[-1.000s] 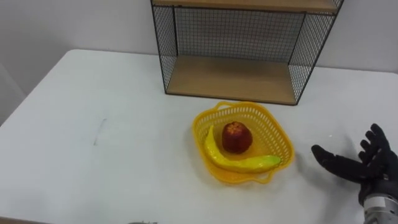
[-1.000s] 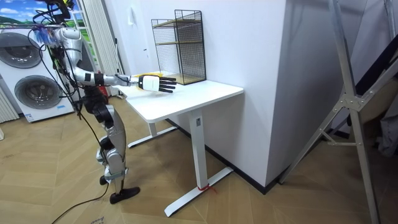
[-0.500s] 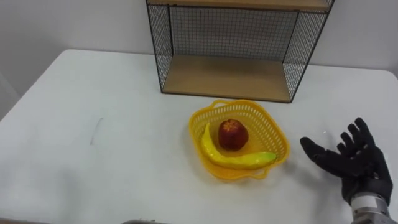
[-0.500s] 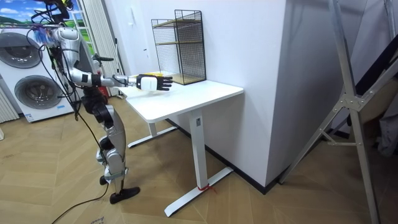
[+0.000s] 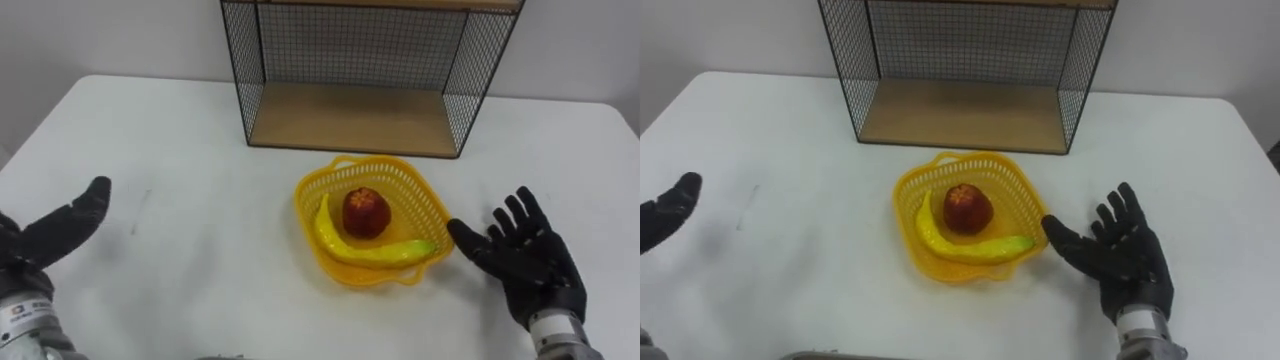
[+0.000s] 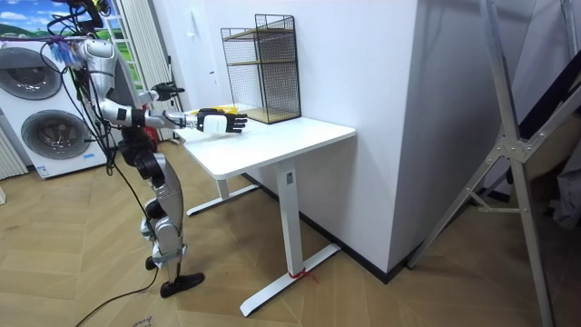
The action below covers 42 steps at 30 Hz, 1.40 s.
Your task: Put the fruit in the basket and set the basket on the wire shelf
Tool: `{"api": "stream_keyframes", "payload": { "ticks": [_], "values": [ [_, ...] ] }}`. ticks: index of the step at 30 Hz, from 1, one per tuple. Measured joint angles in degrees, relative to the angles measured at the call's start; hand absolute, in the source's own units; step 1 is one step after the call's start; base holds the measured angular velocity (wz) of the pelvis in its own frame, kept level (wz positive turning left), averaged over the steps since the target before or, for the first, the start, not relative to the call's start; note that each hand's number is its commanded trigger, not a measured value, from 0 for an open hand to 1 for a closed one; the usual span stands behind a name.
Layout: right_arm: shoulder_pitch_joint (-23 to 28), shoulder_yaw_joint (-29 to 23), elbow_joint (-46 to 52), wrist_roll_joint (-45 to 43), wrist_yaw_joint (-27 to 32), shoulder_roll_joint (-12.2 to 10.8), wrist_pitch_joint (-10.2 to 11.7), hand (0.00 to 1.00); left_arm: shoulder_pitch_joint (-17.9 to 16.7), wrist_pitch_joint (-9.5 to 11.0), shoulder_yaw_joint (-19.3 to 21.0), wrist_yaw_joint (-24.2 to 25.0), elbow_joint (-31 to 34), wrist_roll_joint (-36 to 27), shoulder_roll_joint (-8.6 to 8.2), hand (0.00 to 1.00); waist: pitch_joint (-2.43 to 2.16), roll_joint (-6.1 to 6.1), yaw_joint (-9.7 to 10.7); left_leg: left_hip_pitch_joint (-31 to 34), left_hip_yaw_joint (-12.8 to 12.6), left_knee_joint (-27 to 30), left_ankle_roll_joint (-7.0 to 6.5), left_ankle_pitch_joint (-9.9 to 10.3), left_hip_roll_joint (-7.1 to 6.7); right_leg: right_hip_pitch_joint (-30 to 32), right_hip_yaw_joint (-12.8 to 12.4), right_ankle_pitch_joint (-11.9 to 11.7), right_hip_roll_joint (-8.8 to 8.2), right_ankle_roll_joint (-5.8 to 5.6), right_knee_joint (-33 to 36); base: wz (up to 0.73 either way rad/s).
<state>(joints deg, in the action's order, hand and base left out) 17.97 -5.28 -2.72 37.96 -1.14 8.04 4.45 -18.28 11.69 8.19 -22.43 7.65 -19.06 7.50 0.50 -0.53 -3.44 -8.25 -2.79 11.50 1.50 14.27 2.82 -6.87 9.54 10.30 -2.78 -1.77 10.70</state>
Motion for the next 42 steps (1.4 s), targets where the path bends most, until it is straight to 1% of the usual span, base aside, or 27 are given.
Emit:
{"api": "stream_keyframes", "payload": {
  "ticks": [1, 2, 4, 7, 8, 11, 13, 19, 22, 24, 26, 30, 32, 33, 36, 42],
  "values": [
    [-0.83, 0.60, 0.00, 0.02, -0.33, -0.01, 0.01, 0.00, 0.44, -0.01, -1.33, 1.01, -2.02, 0.01, -0.10, 0.00, 0.00, -0.04, 0.09, 0.08, -0.07, 0.13, 0.00, 0.00, 0.00, 0.10, -0.01, 0.00, 0.00, 0.00, 0.02, 0.00],
    [-1.33, 0.87, 0.00, 0.02, -0.44, -0.01, 0.01, 0.00, 0.48, -0.03, -1.96, 1.57, -2.61, -0.03, -0.21, 0.00, 0.00, 0.01, 0.09, 0.14, -0.10, 0.15, 0.00, 0.00, 0.01, 0.17, -0.02, 0.00, 0.00, 0.00, 0.03, 0.00],
    [-2.31, 1.69, 0.01, 0.00, -0.94, -0.04, 0.96, 0.00, 0.48, -0.03, -3.99, 4.37, -4.30, -0.04, -0.72, 0.00, -0.05, 0.16, 0.17, 0.10, -0.11, 0.20, 0.00, 0.00, 0.01, 0.42, 0.00, 0.00, 0.00, 0.00, 0.06, 0.00],
    [-2.88, 1.93, 0.00, -0.02, -1.79, -0.75, 1.26, 0.00, 0.48, -0.06, -4.98, 6.88, -5.01, -0.01, -1.37, 0.00, -0.19, 0.39, 0.15, 0.36, -0.31, 0.20, 0.00, 0.00, 0.05, 0.89, -0.10, -0.01, 0.00, 0.00, 0.10, 0.00],
    [-2.91, 2.01, -0.01, -0.01, -2.08, -0.93, 1.27, 0.00, 0.48, -0.06, -5.18, 7.49, -5.33, -0.02, -1.36, 0.00, -0.22, 0.43, 0.10, 0.42, -0.32, 0.19, 0.00, -0.01, 0.05, 0.84, -0.12, -0.01, 0.00, 0.00, 0.16, 0.00],
    [-2.93, 3.93, -0.48, 0.03, -3.45, -1.13, 1.26, 0.00, 0.47, -0.94, -6.61, 9.57, -6.89, -0.43, -1.50, 0.00, -0.18, 0.61, 0.21, 0.43, -0.38, 0.19, 0.00, -0.01, 0.07, 0.82, -0.12, -0.02, 0.01, 0.00, 0.32, 0.00],
    [-2.92, 5.06, -0.71, 0.09, -4.58, -1.41, 1.23, 0.00, 0.46, -1.72, -7.97, 11.60, -7.06, -0.54, -1.65, 0.00, -0.06, 0.89, 0.19, 0.59, -0.37, 0.17, 0.00, -0.01, 0.07, 0.96, -0.09, -0.02, 0.00, 0.00, 0.40, 0.00],
    [-2.95, 6.28, -0.99, 0.07, -6.80, -1.82, 1.23, 0.00, 0.46, -2.01, -8.93, 15.47, -8.56, -0.53, -1.83, 0.00, -0.15, 1.16, 0.20, 0.54, -0.38, 0.18, 0.00, -0.01, 0.11, 0.77, -0.03, -0.05, 0.01, 0.03, 0.48, 0.00],
    [-3.11, 6.35, -2.29, 0.04, -7.99, -1.96, 1.23, 0.00, 0.46, -2.16, -9.09, 16.55, -9.21, -0.51, -1.96, 0.00, -0.14, 1.16, 0.18, 0.49, -0.38, 0.20, 0.00, -0.01, 0.14, 0.84, -0.03, -0.05, 0.01, 0.03, 0.88, 0.00],
    [-3.48, 6.38, -3.51, 0.04, -8.35, -2.06, 1.21, 0.00, 0.46, -2.59, -9.17, 16.92, -9.25, -0.51, -2.35, 0.00, -0.13, 1.15, 0.17, 0.58, -0.39, 0.20, -0.02, -0.02, 0.14, 0.96, -0.03, -0.05, 0.00, 0.03, 0.95, 0.00],
    [-3.49, 6.37, -3.69, 0.04, -8.40, -2.09, 1.14, 0.00, 0.46, -2.67, -9.83, 16.96, -9.26, -0.51, -2.40, 0.00, -0.12, 1.12, 0.21, 0.71, -0.39, 0.23, -0.03, -0.03, 0.14, 1.01, -0.02, -0.05, 0.00, 0.04, 0.96, 0.00],
    [-3.76, 6.72, -3.73, 0.35, -8.49, -2.08, 1.14, 0.00, 0.46, -2.68, -12.42, 17.48, -10.17, -1.63, -2.18, 0.00, -0.10, 1.05, 0.24, 0.73, -0.32, 0.16, -0.04, -0.03, 0.12, 1.02, -0.05, -0.04, 0.00, 0.03, 0.90, 0.00],
    [-4.00, 7.10, -3.75, 0.60, -8.49, -2.07, 1.14, 0.00, 0.53, -2.09, -13.22, 17.74, -10.74, -1.81, -2.09, 0.00, -0.10, 1.06, 0.40, 0.72, -0.32, 0.20, -0.07, -0.06, 0.12, 1.03, -0.08, -0.04, 0.00, 0.03, 0.90, 0.00],
    [-4.27, 7.44, -3.93, 0.74, -8.49, -2.05, 1.14, 0.00, 0.55, -1.94, -13.59, 17.94, -11.00, -2.72, -1.86, 0.00, -0.09, 1.06, 0.52, 0.73, -0.33, 0.21, -0.08, -0.07, 0.11, 1.03, -0.08, -0.04, -0.01, 0.03, 0.90, 0.00],
    [-5.24, 8.46, -4.80, 1.12, -8.50, -2.05, 1.14, 0.00, 0.55, -1.39, -14.06, 18.13, -11.19, -2.92, -1.18, 0.00, -0.08, 1.07, 0.51, 0.91, -0.33, 0.27, -0.09, -0.08, 0.08, 1.26, -0.10, -0.04, -0.04, 0.03, 0.90, 0.00],
    [-6.18, 9.17, -5.96, 2.60, -9.25, -2.05, 1.14, 0.00, 0.53, -0.39, -14.08, 19.03, -11.79, -3.26, -1.24, 0.00, -0.13, 1.09, 0.37, 1.22, -0.35, 0.32, -0.10, -0.09, 0.02, 1.78, -0.09, 0.00, -0.09, -0.03, 0.86, 0.00]
  ]
}}
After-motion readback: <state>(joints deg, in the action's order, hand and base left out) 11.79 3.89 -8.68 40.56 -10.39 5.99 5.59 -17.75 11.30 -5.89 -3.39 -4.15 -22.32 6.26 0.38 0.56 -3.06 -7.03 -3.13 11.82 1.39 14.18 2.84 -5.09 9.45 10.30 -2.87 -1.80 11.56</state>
